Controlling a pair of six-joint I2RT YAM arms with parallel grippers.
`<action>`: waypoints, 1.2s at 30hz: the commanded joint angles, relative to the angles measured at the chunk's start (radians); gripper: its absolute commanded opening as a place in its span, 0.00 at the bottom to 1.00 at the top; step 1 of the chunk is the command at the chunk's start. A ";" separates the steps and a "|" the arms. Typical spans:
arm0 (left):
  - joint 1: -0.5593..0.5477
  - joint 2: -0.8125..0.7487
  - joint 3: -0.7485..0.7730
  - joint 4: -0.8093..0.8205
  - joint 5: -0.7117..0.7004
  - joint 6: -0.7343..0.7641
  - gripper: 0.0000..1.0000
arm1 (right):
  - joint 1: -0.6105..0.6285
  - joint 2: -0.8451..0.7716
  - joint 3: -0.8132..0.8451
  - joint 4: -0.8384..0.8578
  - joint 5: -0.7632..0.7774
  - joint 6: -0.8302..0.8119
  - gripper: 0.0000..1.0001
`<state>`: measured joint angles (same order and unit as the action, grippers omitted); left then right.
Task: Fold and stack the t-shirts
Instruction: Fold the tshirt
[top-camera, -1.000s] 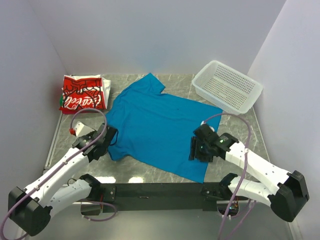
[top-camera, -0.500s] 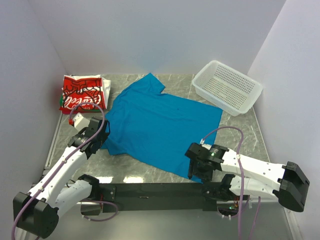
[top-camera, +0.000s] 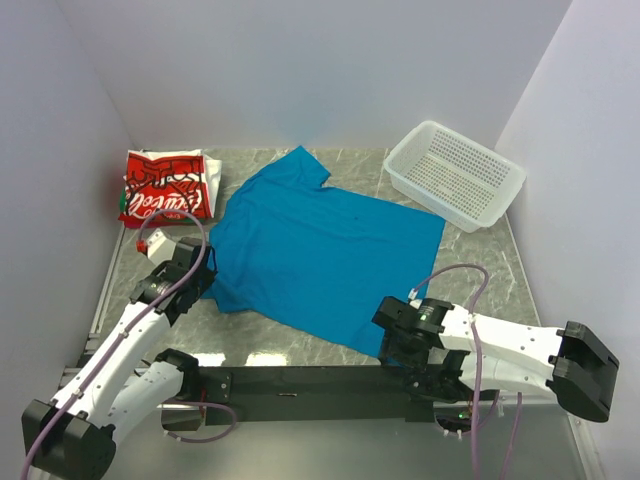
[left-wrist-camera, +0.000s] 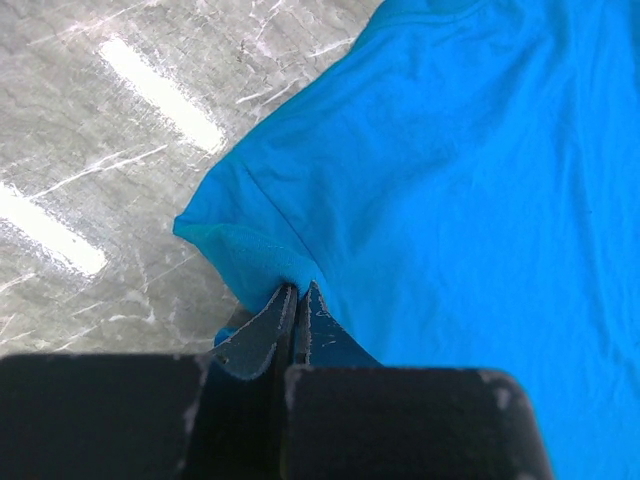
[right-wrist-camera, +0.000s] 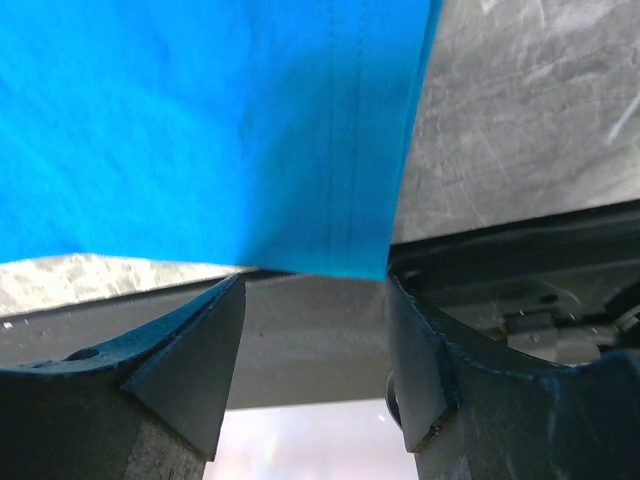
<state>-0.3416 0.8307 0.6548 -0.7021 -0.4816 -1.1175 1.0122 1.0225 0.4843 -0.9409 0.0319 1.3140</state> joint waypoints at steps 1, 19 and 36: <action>0.006 -0.022 0.000 -0.013 0.009 0.030 0.00 | 0.009 -0.021 -0.036 0.007 0.059 0.057 0.65; 0.009 -0.030 0.019 -0.008 0.015 0.067 0.01 | 0.008 -0.004 0.030 -0.084 0.241 0.125 0.64; 0.018 -0.021 0.014 0.009 0.031 0.071 0.01 | -0.001 0.010 0.027 -0.048 0.272 0.085 0.30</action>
<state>-0.3294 0.8154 0.6548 -0.7189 -0.4648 -1.0657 1.0138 1.0412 0.4969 -0.9760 0.2581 1.4010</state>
